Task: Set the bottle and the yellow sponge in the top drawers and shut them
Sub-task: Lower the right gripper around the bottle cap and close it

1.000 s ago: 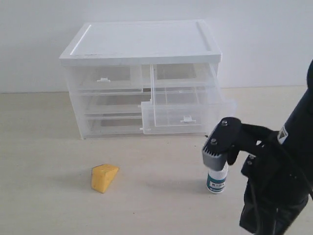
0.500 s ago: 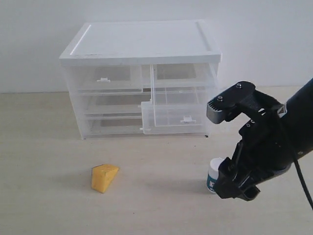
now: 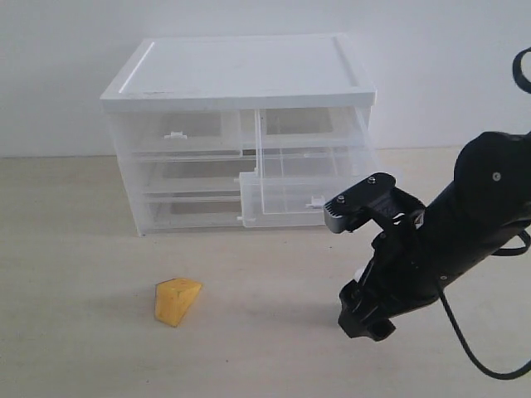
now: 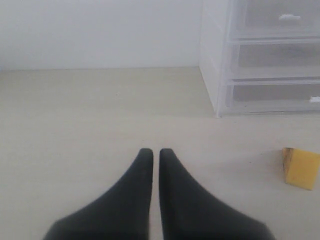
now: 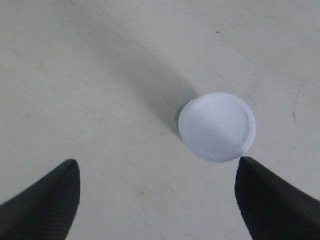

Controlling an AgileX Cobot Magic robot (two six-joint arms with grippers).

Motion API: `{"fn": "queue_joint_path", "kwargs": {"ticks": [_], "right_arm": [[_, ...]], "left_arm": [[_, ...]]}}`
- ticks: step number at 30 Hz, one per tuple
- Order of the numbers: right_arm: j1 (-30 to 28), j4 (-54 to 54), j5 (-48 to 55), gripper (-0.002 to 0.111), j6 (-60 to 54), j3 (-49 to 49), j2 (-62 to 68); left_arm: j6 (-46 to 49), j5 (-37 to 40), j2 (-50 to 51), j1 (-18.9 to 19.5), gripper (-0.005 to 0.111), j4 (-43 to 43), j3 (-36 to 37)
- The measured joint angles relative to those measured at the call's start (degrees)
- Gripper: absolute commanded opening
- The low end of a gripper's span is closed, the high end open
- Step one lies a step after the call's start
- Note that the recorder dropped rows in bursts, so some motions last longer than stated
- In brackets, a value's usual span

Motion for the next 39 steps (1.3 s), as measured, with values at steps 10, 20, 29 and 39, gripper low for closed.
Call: {"fn": "queue_joint_path", "kwargs": {"ticks": [10,20,29,39], "right_arm": [[0.0,-0.2,-4.7,0.075,0.0,-0.1,2.6],[0.0,-0.7,-9.8,0.075,-0.1,-0.1,4.7],[0.0,-1.4,-11.0,0.059,-0.2,-0.1,4.7],[0.0,-2.4,-12.0,0.022,-0.8,-0.1,6.2]], "left_arm": [[0.0,0.0,0.0,0.0,0.004,0.0,0.0],[0.0,0.0,0.0,0.0,0.004,0.0,0.0],[0.0,0.0,0.0,0.0,0.004,0.0,0.0],[0.0,0.0,0.0,0.0,0.004,0.0,0.0]]}}
